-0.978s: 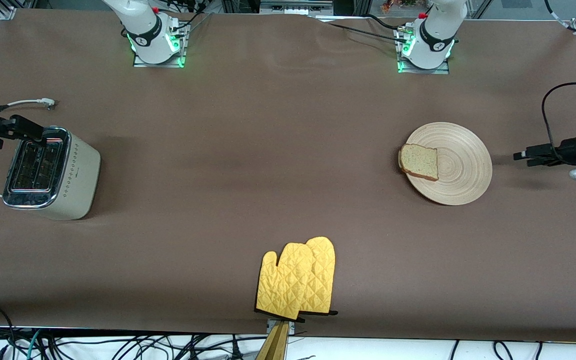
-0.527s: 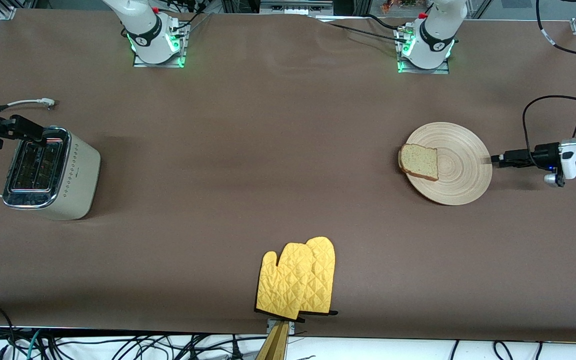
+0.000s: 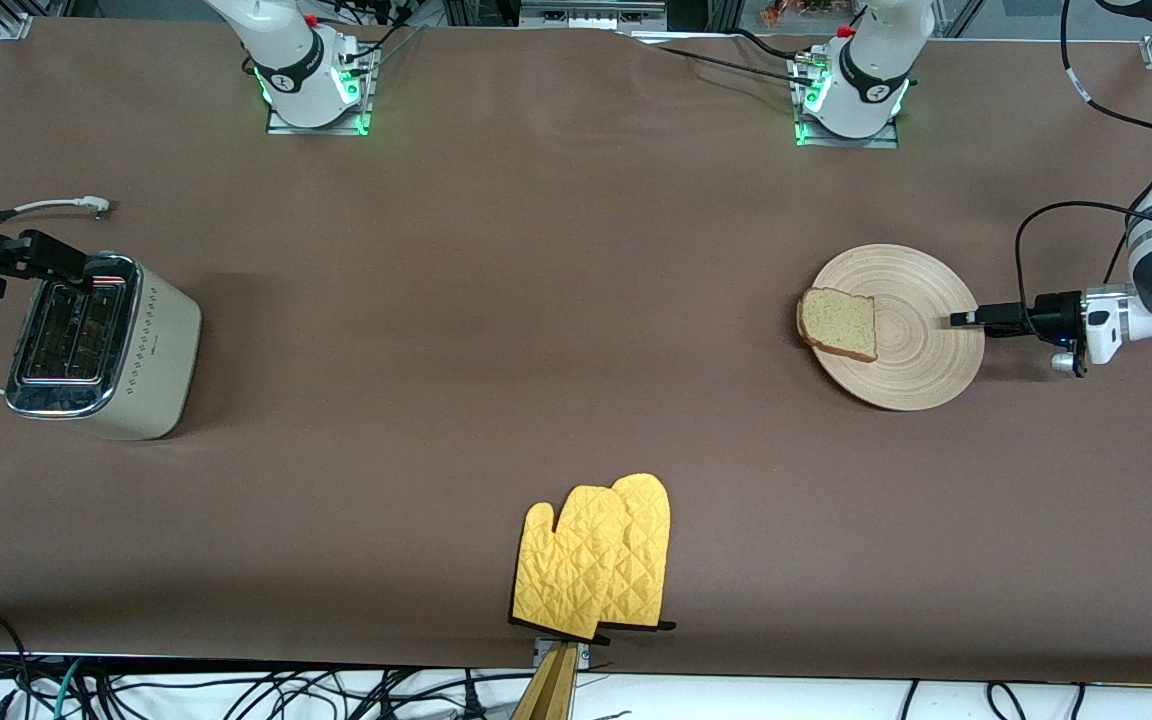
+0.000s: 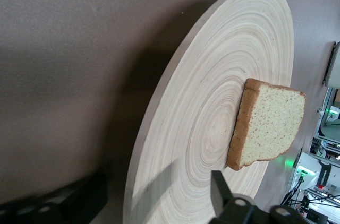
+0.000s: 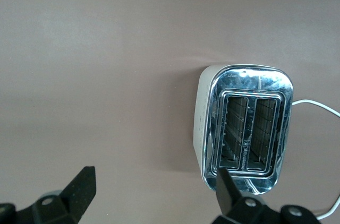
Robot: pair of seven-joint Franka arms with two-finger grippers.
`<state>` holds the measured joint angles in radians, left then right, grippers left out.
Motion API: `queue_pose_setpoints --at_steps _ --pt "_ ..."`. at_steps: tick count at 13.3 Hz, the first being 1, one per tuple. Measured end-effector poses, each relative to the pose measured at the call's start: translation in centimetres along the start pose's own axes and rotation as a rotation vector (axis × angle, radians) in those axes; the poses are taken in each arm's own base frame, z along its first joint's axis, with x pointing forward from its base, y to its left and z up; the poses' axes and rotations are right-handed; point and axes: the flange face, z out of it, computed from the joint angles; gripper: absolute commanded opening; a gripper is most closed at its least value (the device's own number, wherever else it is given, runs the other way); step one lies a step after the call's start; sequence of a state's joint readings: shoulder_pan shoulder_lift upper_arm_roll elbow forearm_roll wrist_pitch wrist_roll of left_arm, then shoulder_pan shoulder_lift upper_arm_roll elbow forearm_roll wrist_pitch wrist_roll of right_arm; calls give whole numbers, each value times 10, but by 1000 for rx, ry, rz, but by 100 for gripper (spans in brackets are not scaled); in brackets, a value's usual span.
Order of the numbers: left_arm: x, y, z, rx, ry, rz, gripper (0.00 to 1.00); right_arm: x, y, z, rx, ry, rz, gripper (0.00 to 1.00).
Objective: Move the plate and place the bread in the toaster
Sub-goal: 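Push the wooden plate with the left gripper toward the table middle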
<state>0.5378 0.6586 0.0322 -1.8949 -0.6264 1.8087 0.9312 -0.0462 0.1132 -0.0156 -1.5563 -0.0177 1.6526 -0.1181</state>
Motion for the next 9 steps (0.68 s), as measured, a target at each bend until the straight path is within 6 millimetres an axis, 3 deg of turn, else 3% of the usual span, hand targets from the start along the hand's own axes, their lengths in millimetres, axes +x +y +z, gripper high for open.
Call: queue_pose_setpoints --at_steps 3,7,9 --pt "0 -4 8 -8 -11 41 26 0 0 0 0 0 0 100" --pt "0 -2 10 -21 -16 54 3 0 1 0 0 0 1 100" --pt "0 -1 11 -28 -20 72 0 0 1 0 0 0 2 100"
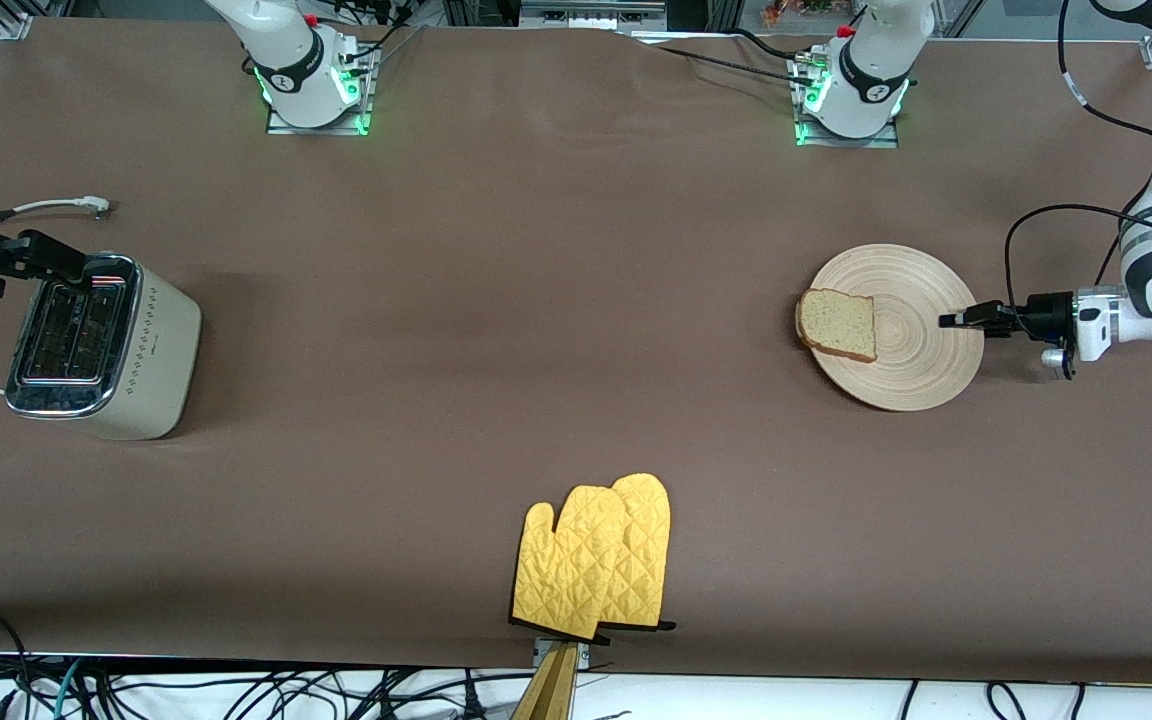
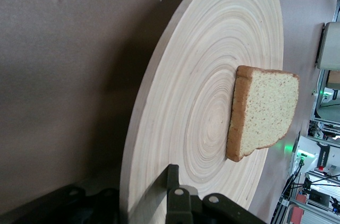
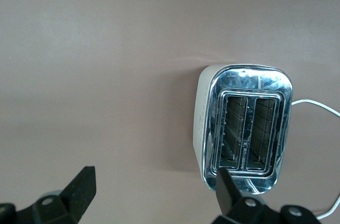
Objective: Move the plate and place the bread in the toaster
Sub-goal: 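Push the wooden plate with the left gripper toward the table middle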
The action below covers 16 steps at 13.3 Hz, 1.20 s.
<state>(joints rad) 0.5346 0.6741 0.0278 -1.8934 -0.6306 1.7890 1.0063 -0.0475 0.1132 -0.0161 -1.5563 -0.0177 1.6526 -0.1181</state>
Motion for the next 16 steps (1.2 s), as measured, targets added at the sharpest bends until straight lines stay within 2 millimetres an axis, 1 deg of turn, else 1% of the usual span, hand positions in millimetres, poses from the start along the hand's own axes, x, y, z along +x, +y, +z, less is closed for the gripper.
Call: queue_pose_setpoints --at_steps 5,7,11,16 --pt "1 1 1 0 -1 5 0 0 1 0 0 0 1 100" --pt "6 6 4 -3 -7 21 0 0 1 0 0 0 2 100" --pt "26 29 22 -21 -34 76 0 0 2 0 0 0 3 100" --pt "44 57 42 -117 -10 102 0 0 2 0 0 0 3 100"
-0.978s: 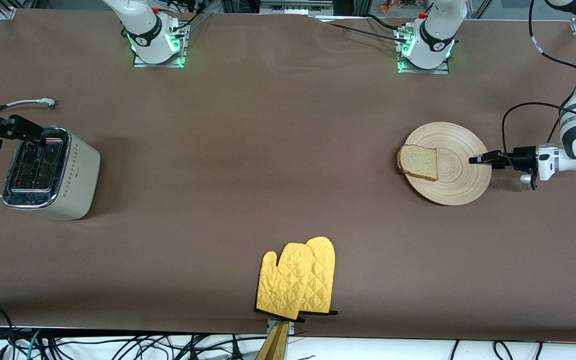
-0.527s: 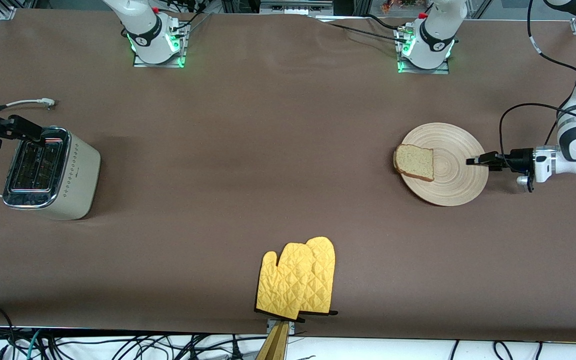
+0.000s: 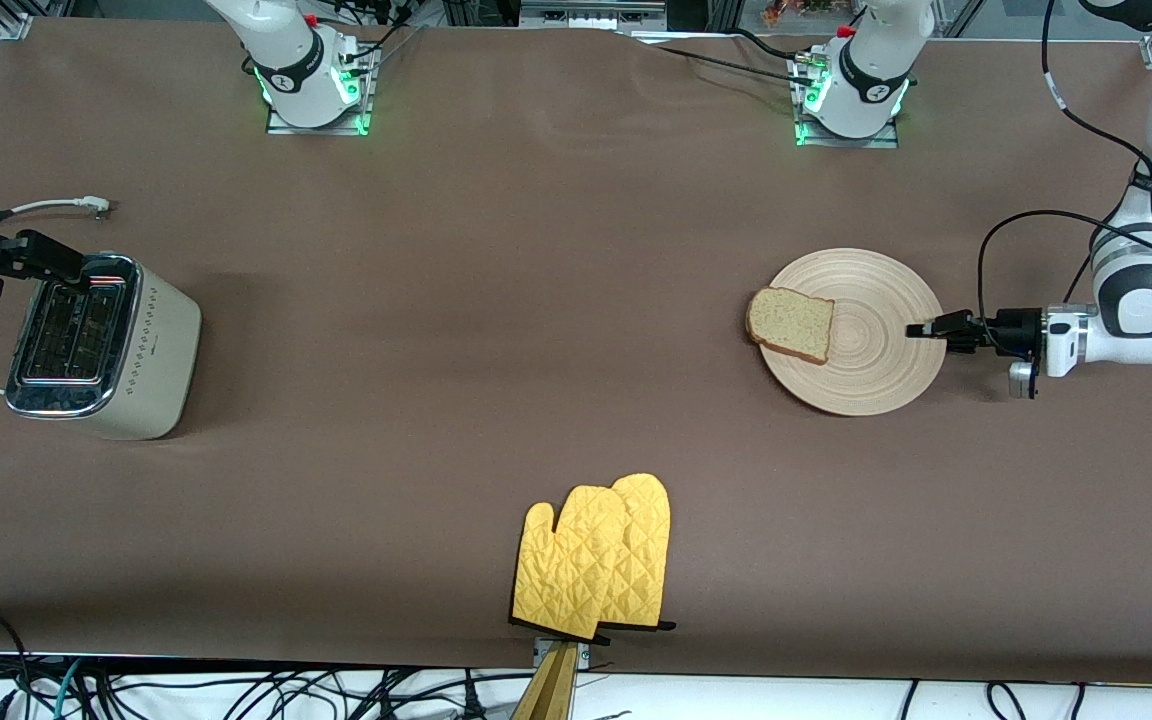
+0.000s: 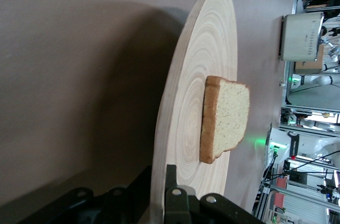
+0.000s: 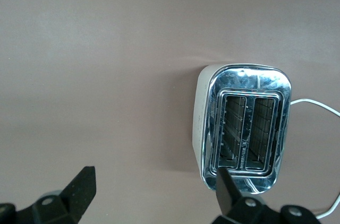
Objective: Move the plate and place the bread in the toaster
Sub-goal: 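Push the wooden plate with the left gripper toward the table middle, then keep pushing the plate with the left gripper toward the toaster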
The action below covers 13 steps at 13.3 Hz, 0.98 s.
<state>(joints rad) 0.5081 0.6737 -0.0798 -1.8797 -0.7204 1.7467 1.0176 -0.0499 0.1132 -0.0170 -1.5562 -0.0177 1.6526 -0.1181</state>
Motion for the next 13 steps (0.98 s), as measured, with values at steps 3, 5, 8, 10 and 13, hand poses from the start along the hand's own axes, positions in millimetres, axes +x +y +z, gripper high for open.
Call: queue_pose_setpoints --at_steps 3,5,8,10,13 --pt "15 17 17 -38 5 6 0 0 0 0 0 0 0 100" --pt "25 28 28 -67 15 4 0 0 0 0 0 0 0 100" --pt "42 50 50 -125 30 -25 0 0 0 0 0 0 0 100" --pt "58 73 81 -166 21 -17 0 0 0 0 0 0 1 100" --pt "81 112 133 -234 20 -34 0 0 0 0 0 0 1 100"
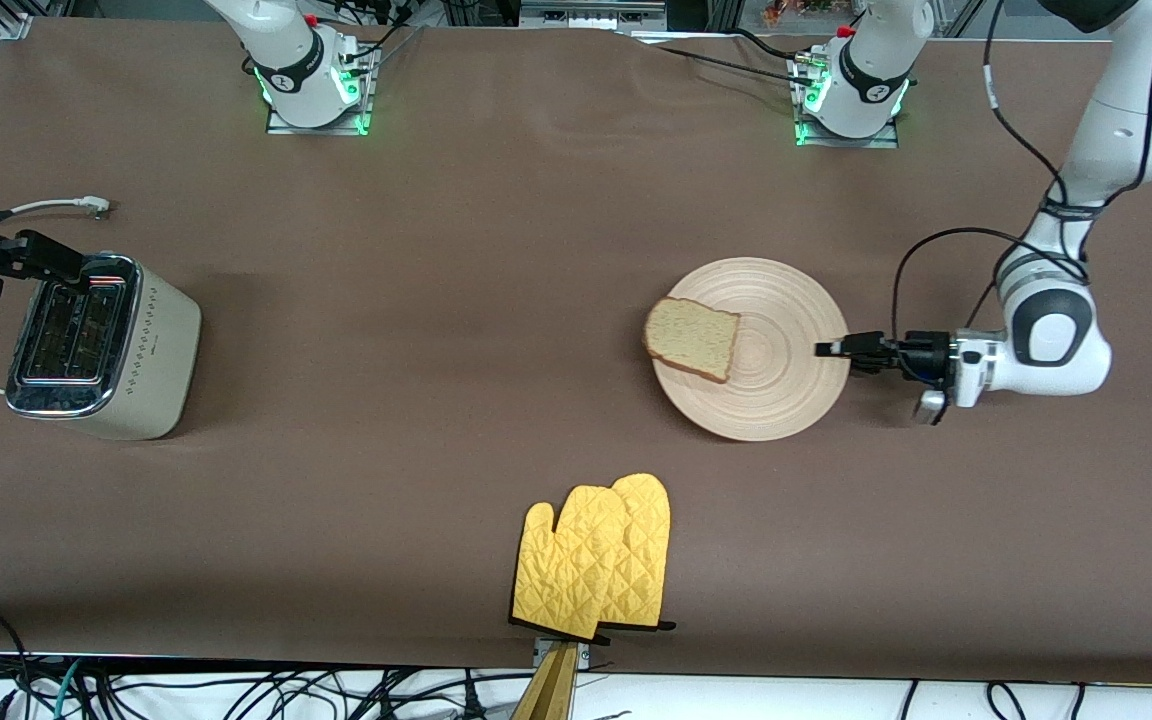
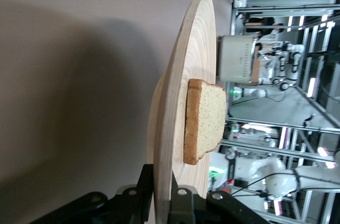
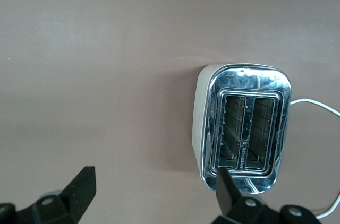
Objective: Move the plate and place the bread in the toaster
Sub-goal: 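Keep pushing the plate with the left gripper toward the toaster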
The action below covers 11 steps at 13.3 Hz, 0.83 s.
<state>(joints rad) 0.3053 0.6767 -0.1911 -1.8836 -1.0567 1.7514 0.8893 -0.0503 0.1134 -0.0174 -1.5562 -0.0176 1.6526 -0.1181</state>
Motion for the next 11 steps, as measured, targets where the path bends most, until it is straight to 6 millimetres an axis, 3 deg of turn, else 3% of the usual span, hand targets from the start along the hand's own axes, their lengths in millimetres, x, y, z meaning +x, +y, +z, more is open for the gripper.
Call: queue_pose_setpoints --at_steps 4,9,11 --pt "16 15 62 -52 44 -59 0 0 0 0 0 0 1 100" --pt "21 24 186 -84 82 -125 0 0 1 0 0 0 1 100" --pt "20 33 220 -79 81 -127 0 0 1 0 0 0 1 100"
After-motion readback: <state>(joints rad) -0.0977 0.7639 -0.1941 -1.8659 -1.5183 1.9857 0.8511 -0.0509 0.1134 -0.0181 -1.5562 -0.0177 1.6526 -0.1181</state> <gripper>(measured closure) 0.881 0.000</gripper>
